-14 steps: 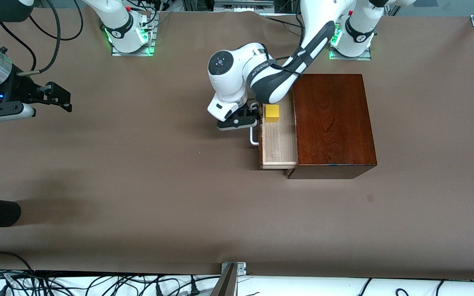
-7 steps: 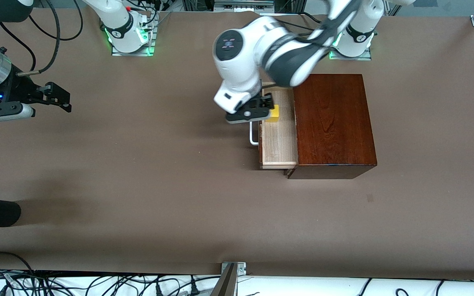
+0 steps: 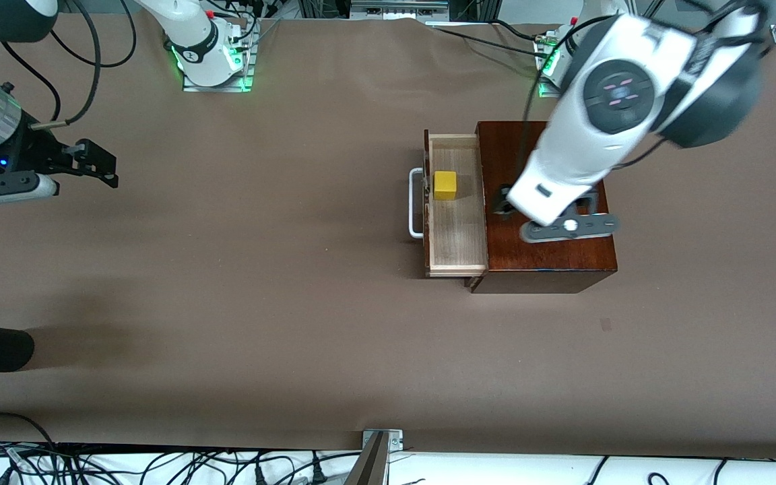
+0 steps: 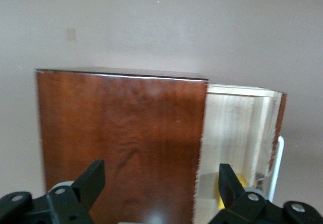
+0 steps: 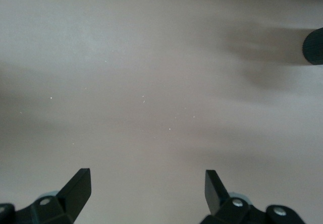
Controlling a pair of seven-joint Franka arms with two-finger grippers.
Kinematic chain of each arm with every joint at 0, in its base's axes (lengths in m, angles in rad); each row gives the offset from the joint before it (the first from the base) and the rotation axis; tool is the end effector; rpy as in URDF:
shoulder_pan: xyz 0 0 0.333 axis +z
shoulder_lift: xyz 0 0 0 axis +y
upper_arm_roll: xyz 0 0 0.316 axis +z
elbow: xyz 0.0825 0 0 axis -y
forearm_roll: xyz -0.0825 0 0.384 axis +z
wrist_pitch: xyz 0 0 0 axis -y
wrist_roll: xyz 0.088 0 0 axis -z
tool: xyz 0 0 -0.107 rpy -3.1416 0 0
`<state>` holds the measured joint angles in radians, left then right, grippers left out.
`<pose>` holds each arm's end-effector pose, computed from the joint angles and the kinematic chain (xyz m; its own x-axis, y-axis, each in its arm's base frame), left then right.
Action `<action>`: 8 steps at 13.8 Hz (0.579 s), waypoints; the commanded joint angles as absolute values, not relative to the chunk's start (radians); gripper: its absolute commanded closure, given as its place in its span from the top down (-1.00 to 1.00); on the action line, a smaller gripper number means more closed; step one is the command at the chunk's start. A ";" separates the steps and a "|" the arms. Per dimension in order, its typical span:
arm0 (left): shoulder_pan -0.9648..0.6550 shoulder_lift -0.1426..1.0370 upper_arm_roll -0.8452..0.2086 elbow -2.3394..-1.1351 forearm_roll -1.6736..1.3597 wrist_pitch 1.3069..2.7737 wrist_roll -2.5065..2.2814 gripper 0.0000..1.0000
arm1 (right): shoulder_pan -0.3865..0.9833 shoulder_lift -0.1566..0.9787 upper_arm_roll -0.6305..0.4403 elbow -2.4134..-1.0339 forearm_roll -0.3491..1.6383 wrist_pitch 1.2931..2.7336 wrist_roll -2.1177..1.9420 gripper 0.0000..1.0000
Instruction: Open drawer, take yellow block, close drawer
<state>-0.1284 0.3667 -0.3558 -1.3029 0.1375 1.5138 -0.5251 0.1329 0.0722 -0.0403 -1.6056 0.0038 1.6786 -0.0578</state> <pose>0.5971 -0.2520 0.5345 0.9923 0.0568 -0.1097 0.0485 -0.9958 -0.0773 0.5812 0.0551 0.5763 0.9888 0.1495 0.0009 0.1495 -0.9888 -0.0008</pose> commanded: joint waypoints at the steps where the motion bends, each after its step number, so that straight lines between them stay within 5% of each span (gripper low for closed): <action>1: -0.033 0.335 -0.362 -1.279 0.124 1.456 -0.317 1.00 | 0.135 0.121 -0.029 -1.585 0.031 1.677 -0.067 1.00; 8: 0.150 0.281 -0.357 -1.281 0.115 1.433 -0.034 1.00 | 0.383 0.192 -0.017 -1.582 0.068 1.681 -0.308 1.00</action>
